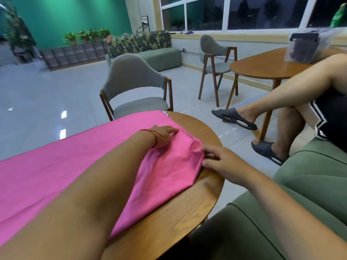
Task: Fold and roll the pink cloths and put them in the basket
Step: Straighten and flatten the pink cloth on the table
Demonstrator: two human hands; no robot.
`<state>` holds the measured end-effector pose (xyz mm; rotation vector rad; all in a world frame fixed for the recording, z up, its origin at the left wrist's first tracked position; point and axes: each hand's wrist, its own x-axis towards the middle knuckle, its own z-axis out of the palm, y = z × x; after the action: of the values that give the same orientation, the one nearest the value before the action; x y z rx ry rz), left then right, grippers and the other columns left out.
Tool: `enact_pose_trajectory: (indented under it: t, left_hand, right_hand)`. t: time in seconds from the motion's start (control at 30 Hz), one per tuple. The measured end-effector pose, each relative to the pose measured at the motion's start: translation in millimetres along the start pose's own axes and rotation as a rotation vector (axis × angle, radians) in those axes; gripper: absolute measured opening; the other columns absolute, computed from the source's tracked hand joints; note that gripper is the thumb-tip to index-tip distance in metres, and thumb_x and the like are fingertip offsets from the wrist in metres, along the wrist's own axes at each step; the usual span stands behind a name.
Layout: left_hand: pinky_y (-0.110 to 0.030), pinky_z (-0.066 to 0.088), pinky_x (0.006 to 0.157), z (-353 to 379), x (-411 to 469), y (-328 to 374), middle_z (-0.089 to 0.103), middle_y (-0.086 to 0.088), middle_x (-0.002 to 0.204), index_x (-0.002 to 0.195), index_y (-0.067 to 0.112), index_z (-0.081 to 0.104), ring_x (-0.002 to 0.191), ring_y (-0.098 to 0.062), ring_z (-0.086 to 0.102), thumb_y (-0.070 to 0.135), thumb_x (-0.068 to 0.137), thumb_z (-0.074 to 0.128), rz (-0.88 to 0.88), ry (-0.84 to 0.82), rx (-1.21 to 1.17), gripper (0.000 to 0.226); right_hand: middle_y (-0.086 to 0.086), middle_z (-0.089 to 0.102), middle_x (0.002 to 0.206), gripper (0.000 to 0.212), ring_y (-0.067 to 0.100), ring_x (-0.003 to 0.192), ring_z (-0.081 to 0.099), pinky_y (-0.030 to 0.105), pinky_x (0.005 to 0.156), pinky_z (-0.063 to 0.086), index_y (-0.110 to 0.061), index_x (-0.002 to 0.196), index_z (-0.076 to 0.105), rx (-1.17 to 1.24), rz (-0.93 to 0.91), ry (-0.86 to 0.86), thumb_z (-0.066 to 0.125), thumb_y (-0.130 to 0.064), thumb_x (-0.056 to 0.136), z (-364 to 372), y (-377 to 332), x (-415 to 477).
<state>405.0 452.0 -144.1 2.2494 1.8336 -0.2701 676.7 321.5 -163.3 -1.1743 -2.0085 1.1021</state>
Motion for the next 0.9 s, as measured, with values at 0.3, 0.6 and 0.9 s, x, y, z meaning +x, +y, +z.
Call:
enact_pose_trajectory:
  t: [0.3, 0.6, 0.9]
  left_hand:
    - [-0.057, 0.021, 0.125, 3, 14, 1, 0.013, 0.005, 0.174, 0.159, 0.057, 0.017, 0.153, -0.037, 0.028, 0.022, 0.099, 0.038, -0.030, -0.050, 0.083, 0.073]
    - [-0.048, 0.020, 0.128, -12, 11, 0, 0.016, 0.000, 0.173, 0.164, 0.043, 0.021, 0.157, -0.028, 0.024, 0.011, 0.100, 0.050, 0.033, -0.092, 0.106, 0.077]
    - [-0.045, 0.015, 0.128, -10, 7, 2, 0.010, -0.002, 0.174, 0.165, 0.042, 0.014, 0.159, -0.027, 0.018, 0.015, 0.102, 0.054, 0.040, -0.094, 0.156, 0.079]
  right_hand:
    - [-0.020, 0.065, 0.090, 0.019, 0.000, 0.100, 0.051, 0.029, 0.076, 0.038, -0.031, 0.085, 0.067, -0.372, -0.121, 0.190, 0.065, -0.024, 0.102, -5, 13, 12]
    - [-0.014, 0.073, 0.090, 0.016, 0.004, 0.089, 0.065, 0.016, 0.080, 0.045, -0.029, 0.102, 0.075, 0.217, -0.170, 0.255, 0.060, -0.031, 0.108, -10, -32, 5]
    - [0.014, 0.072, 0.132, 0.037, 0.026, 0.119, 0.068, 0.042, 0.100, 0.051, -0.018, 0.138, 0.067, 0.784, 0.022, 0.093, 0.063, -0.017, 0.101, -3, -24, -20]
